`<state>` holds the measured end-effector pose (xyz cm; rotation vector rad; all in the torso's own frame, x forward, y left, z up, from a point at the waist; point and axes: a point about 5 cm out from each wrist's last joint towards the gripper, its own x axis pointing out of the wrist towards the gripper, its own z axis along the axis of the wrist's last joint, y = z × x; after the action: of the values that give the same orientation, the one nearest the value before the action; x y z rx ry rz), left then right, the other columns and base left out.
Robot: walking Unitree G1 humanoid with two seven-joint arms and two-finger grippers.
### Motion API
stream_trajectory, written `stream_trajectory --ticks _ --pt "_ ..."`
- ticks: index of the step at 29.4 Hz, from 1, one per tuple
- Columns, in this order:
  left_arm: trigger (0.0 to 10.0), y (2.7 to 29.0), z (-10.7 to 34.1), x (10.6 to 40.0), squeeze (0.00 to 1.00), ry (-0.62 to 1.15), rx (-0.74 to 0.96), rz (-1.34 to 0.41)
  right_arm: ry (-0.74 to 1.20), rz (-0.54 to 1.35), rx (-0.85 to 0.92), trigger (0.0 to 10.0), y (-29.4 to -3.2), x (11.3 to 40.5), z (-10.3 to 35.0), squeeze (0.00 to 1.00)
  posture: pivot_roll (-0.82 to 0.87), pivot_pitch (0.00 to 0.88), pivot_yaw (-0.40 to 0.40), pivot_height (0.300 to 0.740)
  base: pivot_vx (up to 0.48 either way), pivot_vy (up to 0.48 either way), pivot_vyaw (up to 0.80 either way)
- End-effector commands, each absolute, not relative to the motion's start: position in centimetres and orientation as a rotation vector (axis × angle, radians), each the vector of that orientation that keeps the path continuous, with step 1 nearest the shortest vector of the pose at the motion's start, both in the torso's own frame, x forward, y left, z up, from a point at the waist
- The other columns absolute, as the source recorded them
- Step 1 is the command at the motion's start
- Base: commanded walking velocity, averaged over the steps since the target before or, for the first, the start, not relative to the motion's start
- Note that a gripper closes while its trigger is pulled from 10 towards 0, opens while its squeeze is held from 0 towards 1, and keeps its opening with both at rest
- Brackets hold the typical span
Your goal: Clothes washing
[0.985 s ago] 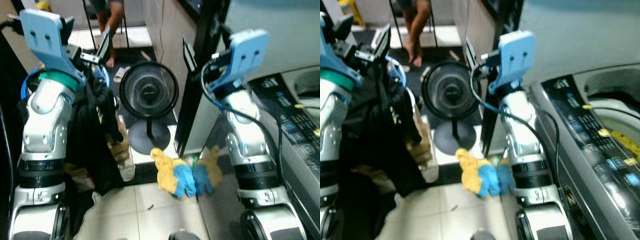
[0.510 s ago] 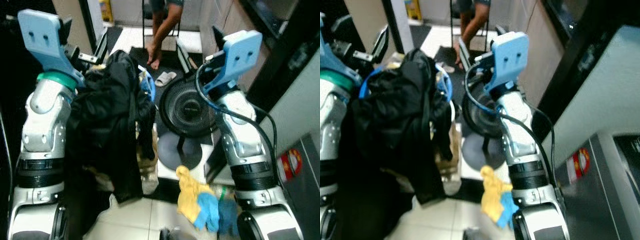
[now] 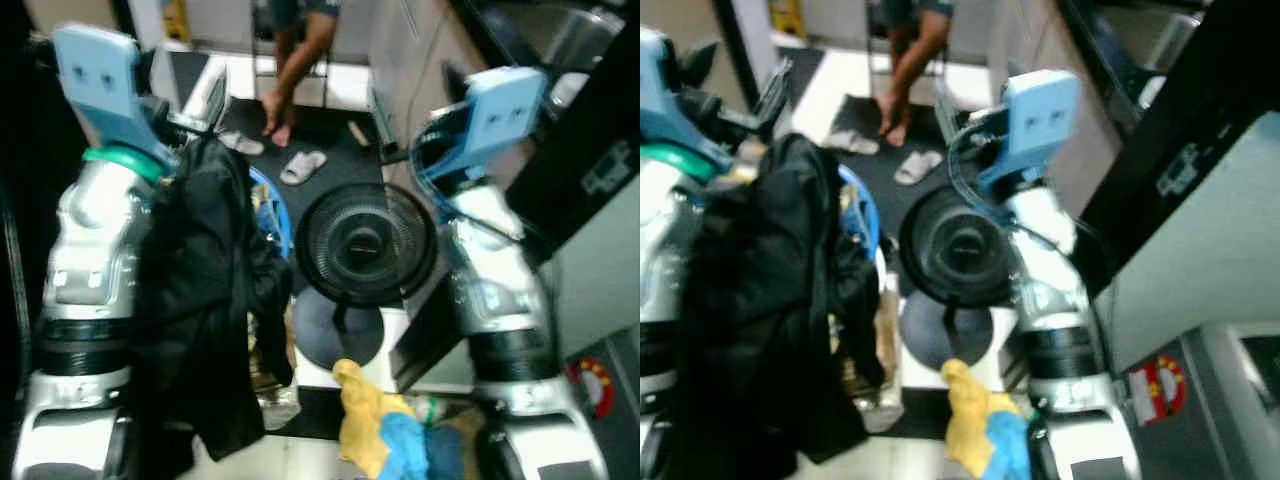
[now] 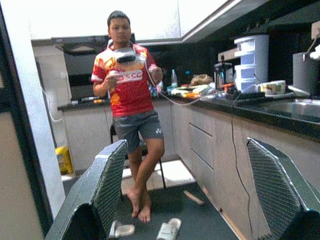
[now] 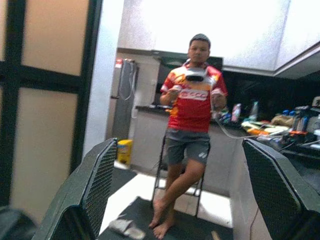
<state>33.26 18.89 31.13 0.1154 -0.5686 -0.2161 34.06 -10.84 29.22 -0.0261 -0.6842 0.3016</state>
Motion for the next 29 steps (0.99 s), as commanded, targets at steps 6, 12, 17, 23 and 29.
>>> stream_trajectory --ticks 6,12,17,23,29 --pt "10.0 18.8 28.5 34.0 0.00 -0.409 0.260 -0.231 -0.671 0.329 -0.032 10.0 -10.1 34.0 28.8 0.00 0.09 0.027 0.017 0.740 0.000 0.000 0.00" --pt "10.0 20.3 25.3 35.3 0.00 -0.210 0.310 -0.171 -0.667 0.337 -0.033 10.0 -9.9 34.0 28.6 0.00 0.09 0.028 0.024 0.740 0.000 0.000 0.00" --pt "10.0 21.2 24.6 35.5 0.00 -0.163 0.315 -0.138 -0.665 0.339 -0.033 10.0 -9.9 33.9 28.5 0.00 0.09 0.027 0.025 0.740 0.000 0.000 0.00" --pt "10.0 23.4 23.1 35.2 0.00 -0.052 0.433 -0.131 -0.664 0.348 -0.036 10.0 -9.8 33.9 28.4 0.00 0.09 0.028 0.027 0.740 0.000 0.000 0.00" --pt "10.0 24.6 20.8 34.0 0.00 0.115 0.518 -0.294 -0.661 0.353 -0.034 10.0 -9.6 33.9 28.2 0.00 0.11 0.029 0.026 0.740 0.000 0.000 0.00"
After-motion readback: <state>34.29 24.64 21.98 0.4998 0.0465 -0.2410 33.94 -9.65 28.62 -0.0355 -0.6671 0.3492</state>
